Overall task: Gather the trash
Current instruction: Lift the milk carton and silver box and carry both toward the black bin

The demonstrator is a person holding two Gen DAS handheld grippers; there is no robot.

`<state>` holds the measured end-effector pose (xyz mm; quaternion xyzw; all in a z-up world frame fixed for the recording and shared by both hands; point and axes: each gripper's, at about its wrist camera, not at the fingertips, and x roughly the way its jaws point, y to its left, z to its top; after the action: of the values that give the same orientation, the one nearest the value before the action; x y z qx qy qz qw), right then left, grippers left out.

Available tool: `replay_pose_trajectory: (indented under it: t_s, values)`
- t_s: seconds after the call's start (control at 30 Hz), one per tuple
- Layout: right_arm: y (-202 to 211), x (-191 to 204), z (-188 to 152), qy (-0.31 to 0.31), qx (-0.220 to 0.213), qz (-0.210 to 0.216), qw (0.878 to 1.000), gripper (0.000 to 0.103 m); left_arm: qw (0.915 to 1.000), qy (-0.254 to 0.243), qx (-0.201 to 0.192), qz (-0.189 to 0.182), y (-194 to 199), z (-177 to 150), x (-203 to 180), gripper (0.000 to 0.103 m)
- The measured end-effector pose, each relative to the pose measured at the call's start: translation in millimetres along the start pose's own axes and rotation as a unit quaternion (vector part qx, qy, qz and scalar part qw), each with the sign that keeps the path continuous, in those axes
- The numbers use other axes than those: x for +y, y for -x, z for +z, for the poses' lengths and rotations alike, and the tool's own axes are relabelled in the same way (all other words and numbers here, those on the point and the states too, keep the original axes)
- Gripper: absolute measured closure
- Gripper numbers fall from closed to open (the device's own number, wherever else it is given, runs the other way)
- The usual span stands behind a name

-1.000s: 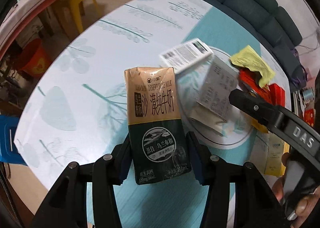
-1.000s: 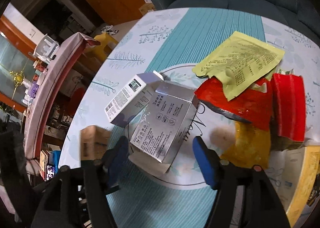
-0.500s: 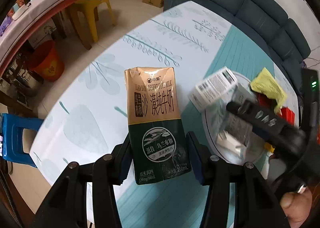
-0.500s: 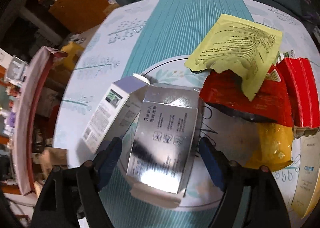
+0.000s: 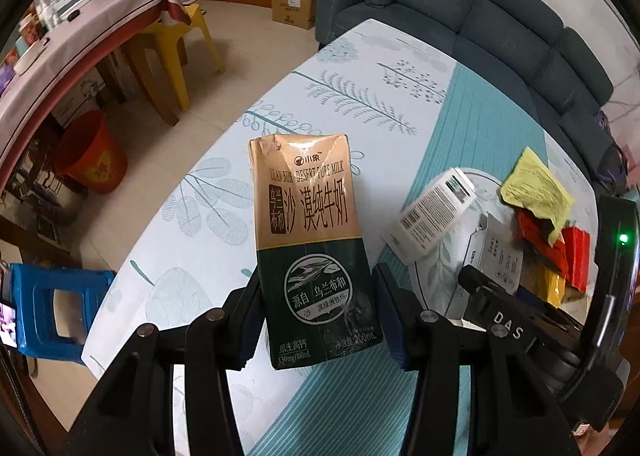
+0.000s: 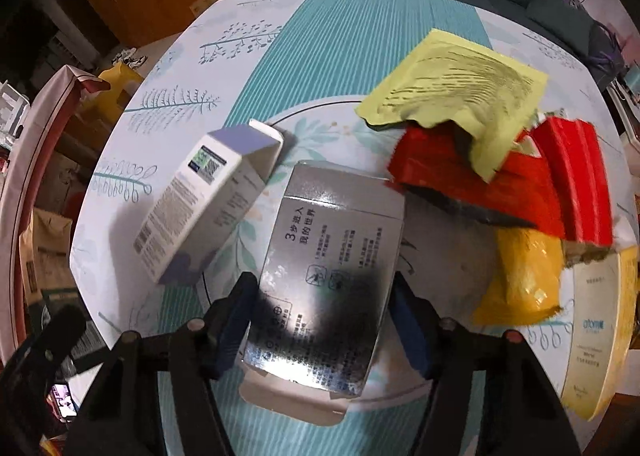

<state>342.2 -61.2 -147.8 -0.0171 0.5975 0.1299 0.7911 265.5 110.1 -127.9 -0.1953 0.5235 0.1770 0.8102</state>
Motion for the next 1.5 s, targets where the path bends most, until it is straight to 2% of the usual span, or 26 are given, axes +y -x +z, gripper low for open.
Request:
replay_pose_trajectory:
  t_s: [0.23,0.47,0.73,0.9,1.13,1.23,1.37,1.5]
  values:
    - [44.6,-3.3,-31.4,-0.001,-0.049,0.005,0.999,0.039,0.9988,-0.04,0.002,-0.028,19.4,-17.6,-1.0,0.054]
    - [108.8,-1.1,-85.9,-0.046,-0.114,0.002,0.992,0.039,0.9906,-0.116,0.004,-0.073,54.9,-52.7,9.6,0.054]
    - [162.4,21.3,-191.2,-0.105,-0.163,-0.002,0.981,0.038,0.9711,-0.21,-0.013,-0.114,107.4,-106.7,38.9,0.054]
    - [172.6,38.6,-245.8,-0.116,-0.177,-0.009,0.977,0.038,0.9574,-0.258,-0.004,-0.129,121.5,-143.6,54.2,0.054]
    - [165.9,41.9,-312.4,-0.127,-0.132,-0.022,0.983,0.038,0.9393,-0.311,0.027,-0.141,124.3,-196.9,57.4,0.054]
    - [157.4,35.9,-329.8,-0.133,-0.108,-0.028,0.985,0.038,0.9341,-0.323,0.043,-0.145,117.7,-219.6,55.9,0.054]
    - [136.8,24.1,-351.4,-0.141,-0.074,-0.03,0.987,0.038,0.9313,-0.327,0.067,-0.145,98.5,-246.8,52.4,0.054]
    - [99.8,15.4,-370.0,-0.137,-0.04,-0.03,0.989,0.038,0.9331,-0.313,0.093,-0.151,64.2,-273.1,53.2,0.054]
